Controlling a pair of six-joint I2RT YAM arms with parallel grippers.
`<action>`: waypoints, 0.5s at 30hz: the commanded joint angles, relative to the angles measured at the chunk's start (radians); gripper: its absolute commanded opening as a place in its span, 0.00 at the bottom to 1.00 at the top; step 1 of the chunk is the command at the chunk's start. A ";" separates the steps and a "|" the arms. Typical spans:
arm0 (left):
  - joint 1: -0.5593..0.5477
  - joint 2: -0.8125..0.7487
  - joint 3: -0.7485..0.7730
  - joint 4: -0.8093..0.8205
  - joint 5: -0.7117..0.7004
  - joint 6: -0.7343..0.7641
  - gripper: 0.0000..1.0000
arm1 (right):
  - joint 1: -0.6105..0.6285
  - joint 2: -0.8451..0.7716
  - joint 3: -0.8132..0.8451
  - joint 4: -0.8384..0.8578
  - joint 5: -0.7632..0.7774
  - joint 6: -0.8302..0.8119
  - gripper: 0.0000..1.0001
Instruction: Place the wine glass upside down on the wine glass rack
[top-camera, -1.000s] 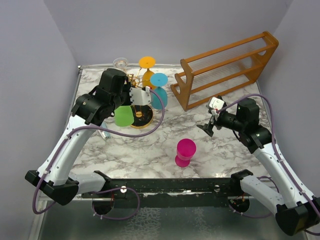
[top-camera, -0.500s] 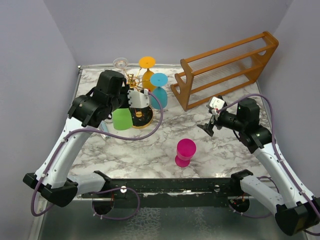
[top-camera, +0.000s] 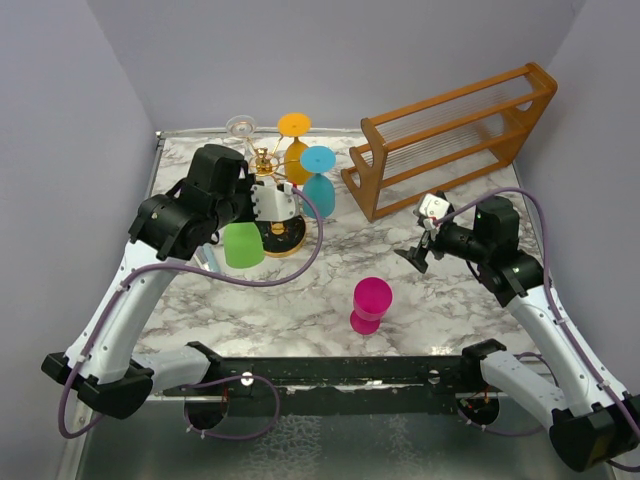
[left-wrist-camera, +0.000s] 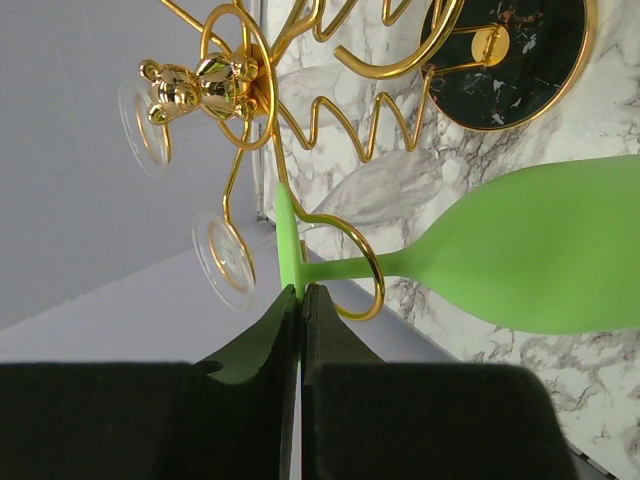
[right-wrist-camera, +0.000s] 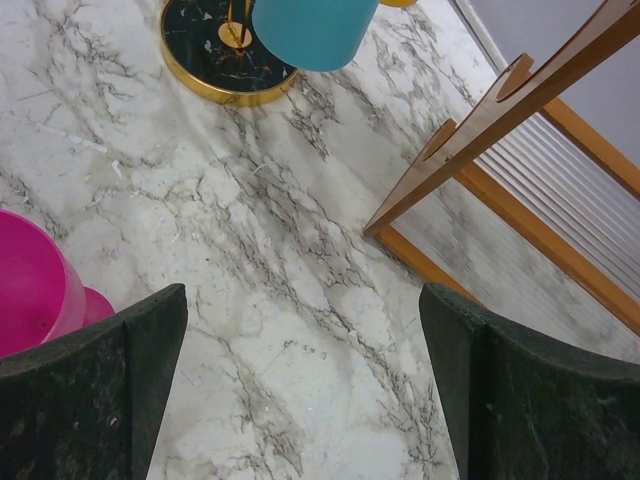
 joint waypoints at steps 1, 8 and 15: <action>-0.005 -0.022 0.026 -0.021 0.030 -0.029 0.03 | -0.006 -0.002 -0.007 0.025 -0.023 0.002 0.98; -0.005 -0.028 0.018 -0.032 0.047 -0.055 0.04 | -0.009 -0.002 -0.009 0.025 -0.024 0.002 0.98; -0.005 -0.032 -0.001 -0.032 0.042 -0.089 0.13 | -0.009 0.000 -0.008 0.024 -0.025 0.002 0.98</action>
